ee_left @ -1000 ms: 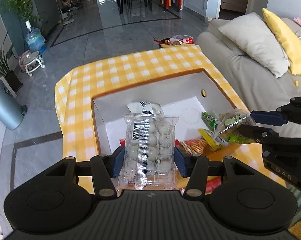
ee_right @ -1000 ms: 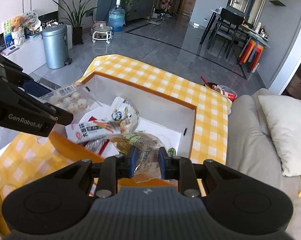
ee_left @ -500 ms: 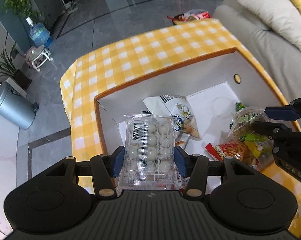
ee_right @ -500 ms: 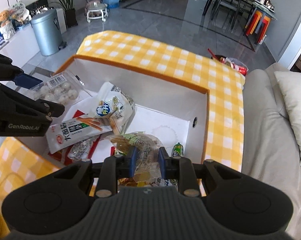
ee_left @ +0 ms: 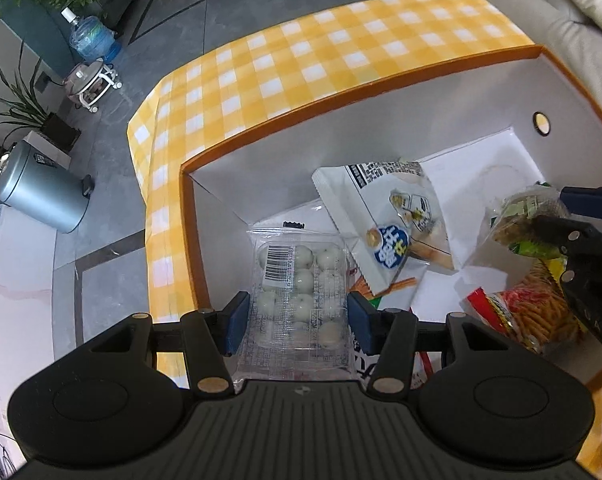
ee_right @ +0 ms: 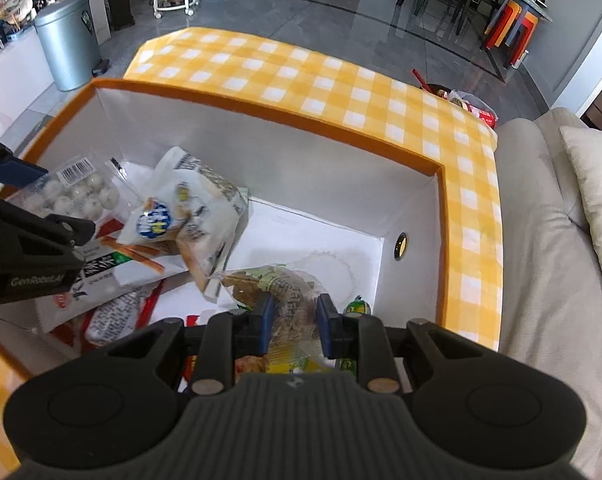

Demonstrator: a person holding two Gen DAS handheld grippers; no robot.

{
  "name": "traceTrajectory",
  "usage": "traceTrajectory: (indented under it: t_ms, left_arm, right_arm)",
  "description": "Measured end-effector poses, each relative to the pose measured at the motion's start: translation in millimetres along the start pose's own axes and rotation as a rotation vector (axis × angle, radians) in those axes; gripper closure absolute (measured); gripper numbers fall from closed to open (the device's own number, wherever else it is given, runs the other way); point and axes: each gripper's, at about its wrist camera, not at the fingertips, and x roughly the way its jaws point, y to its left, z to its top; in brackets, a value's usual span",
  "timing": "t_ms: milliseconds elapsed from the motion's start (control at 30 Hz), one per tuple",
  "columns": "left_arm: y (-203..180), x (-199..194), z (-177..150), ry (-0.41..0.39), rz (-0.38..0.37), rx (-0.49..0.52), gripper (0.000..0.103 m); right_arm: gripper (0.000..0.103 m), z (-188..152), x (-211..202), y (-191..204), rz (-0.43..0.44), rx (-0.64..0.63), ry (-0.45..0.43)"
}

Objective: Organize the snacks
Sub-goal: 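Lower both packs into the box and open both tools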

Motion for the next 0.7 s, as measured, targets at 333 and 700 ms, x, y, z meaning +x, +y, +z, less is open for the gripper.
traceTrajectory:
  t_ms: [333, 700]
  left_arm:
    - [-8, 20, 5, 0.032, 0.019, 0.033, 0.042]
    - [-9, 22, 6, 0.019, 0.021, 0.046, 0.032]
  right_arm:
    - [0.083, 2, 24, 8, -0.026, -0.074, 0.025]
    - [0.083, 2, 34, 13, -0.027, -0.112, 0.042]
